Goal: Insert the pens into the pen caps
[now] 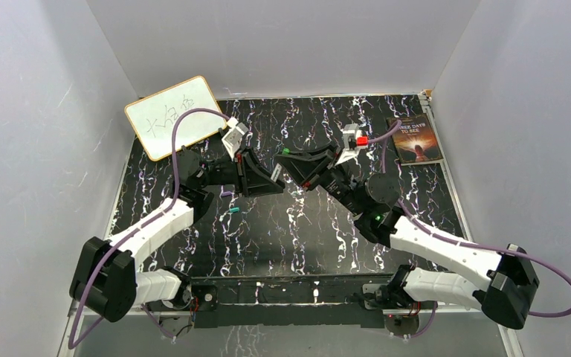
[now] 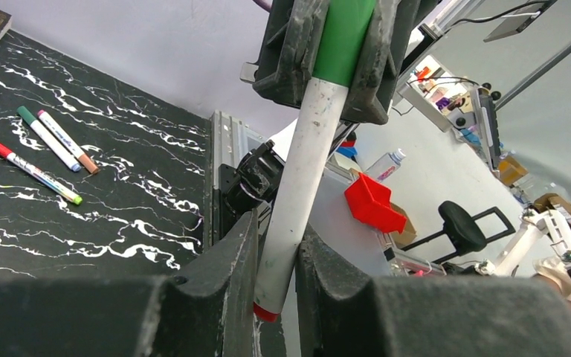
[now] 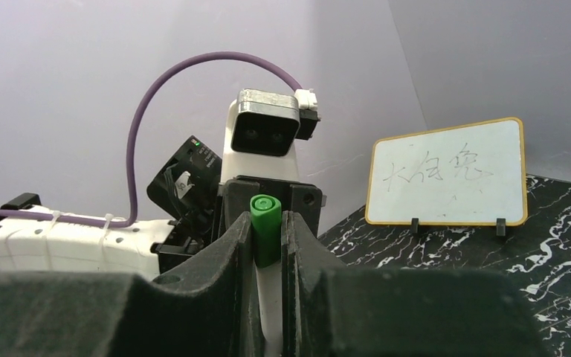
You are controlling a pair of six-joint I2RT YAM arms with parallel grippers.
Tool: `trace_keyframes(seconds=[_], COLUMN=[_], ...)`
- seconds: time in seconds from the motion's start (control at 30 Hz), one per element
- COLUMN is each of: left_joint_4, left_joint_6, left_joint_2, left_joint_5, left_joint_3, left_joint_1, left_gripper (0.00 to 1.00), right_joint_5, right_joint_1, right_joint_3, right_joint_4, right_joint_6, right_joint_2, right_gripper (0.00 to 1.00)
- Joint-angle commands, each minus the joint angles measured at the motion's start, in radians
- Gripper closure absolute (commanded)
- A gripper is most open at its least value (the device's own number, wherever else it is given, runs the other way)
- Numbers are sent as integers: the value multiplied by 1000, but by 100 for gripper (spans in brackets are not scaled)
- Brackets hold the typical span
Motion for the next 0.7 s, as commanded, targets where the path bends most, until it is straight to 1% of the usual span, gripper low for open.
trace_keyframes(seconds=[0.0, 0.03, 0.1, 0.13, 0.17, 0.23, 0.33, 0.43, 0.53, 0.6, 0.67], left_joint_4=[-88, -115, -151, -171, -187, -203, -243, -315, -364, -420, -483], left_joint_6=[34, 50, 77, 87, 95, 96, 114, 158, 190, 233, 279], left_joint_2=[-39, -48, -61, -64, -66, -62, -46, -20, 40, 96, 174], left_joint_5=[-445, -450, -457, -458, -458, -462, -484, -527, -584, -639, -683], left_joint_3=[96, 90, 78, 74, 72, 63, 51, 48, 48, 76, 116], left_joint_1=[58, 58, 58, 58, 58, 54, 27, -17, -74, -128, -182], left_gripper=[100, 100, 100, 100, 100, 100, 100, 100, 100, 100, 100], right_joint_5=[-353, -335, -295, -270, -232, -125, 25, 119, 231, 365, 551], right_joint_1=[153, 153, 151, 151, 150, 145, 137, 130, 128, 127, 127], right_joint_3=[-41, -39, -48, -56, -67, -92, -131, -152, -168, -167, -150], right_joint_4=[-407, -422, -437, -439, -444, -460, -509, -567, -645, -734, -890], right_joint_6=[32, 27, 23, 24, 31, 60, 87, 102, 130, 179, 268], right_joint_2=[22, 17, -4, -21, -41, -95, -181, -265, -354, -418, -478], right_gripper=[100, 98, 71, 62, 58, 55, 54, 53, 53, 53, 55])
